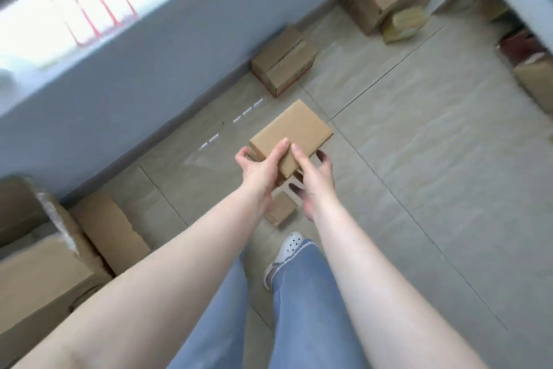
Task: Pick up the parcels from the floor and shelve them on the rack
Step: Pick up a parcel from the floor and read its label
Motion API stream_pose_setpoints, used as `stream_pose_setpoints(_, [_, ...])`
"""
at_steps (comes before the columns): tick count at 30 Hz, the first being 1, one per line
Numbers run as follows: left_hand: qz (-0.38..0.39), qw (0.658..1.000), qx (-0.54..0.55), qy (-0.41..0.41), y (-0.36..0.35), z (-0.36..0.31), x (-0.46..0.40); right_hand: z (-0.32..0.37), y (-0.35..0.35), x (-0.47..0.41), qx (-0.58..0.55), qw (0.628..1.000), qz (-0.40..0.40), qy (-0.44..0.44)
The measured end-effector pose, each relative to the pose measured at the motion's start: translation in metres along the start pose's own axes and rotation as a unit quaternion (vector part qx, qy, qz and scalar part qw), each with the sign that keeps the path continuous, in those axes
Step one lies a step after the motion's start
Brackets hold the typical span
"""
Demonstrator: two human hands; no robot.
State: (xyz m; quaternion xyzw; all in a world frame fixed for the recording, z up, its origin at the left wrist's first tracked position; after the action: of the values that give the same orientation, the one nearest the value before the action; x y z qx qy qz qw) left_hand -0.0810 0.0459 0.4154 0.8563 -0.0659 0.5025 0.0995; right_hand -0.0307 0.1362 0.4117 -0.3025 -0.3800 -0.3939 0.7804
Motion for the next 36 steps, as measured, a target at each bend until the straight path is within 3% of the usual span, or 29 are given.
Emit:
stream_pose_setpoints(3, [0.053,0.998,-0.009,-0.015,0.004,-0.028,0.053,0.027,-0.009,0.057,-0.063,0.997,0.029,0.021])
stream_pose_setpoints(6, [0.101,0.983,-0.131,-0.081,0.027,-0.052,0.091,0.054,-0.010,0.101,-0.075,0.996,0.010,0.056])
stream_pose_setpoints(9, [0.129,0.932,-0.265,-0.212,0.054,-0.081,0.117,0.076,-0.011,0.138,-0.029,0.997,0.018,0.068])
stream_pose_setpoints(12, [0.205,0.865,-0.299,-0.347,0.071,-0.110,0.144,0.093,-0.014,0.169,0.030,0.997,0.066,0.036])
stream_pose_setpoints(16, [0.316,0.798,-0.326,-0.396,0.076,-0.132,0.178,0.107,-0.015,0.205,0.111,0.987,0.117,0.016])
stream_pose_setpoints(21, [0.330,0.807,-0.287,-0.397,0.073,-0.138,0.199,0.115,-0.016,0.239,0.121,0.985,0.109,0.051])
stream_pose_setpoints(25, [0.330,0.842,-0.244,-0.349,0.069,-0.137,0.209,0.117,-0.013,0.253,0.092,0.977,0.136,0.138])
stream_pose_setpoints(28, [0.328,0.867,-0.231,-0.296,0.065,-0.139,0.212,0.117,-0.011,0.262,0.138,0.959,0.159,0.188])
stream_pose_setpoints(36, [0.356,0.853,-0.295,-0.243,0.055,-0.149,0.226,0.121,-0.011,0.267,0.100,0.963,0.139,0.210])
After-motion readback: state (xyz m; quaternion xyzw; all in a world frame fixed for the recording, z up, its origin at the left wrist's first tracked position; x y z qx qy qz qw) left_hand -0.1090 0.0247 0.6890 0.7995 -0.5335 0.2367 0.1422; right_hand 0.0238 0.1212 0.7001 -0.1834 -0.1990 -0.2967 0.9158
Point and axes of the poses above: each hand's wrist, its own x-axis away from the middle knuckle, its own y-axis out of the back of the hand, z = x × y, the point moved 3 cm from there along -x, towards the middle knuckle, and after that the axes turned 12 degrees about -x, right-handed, at the moved point
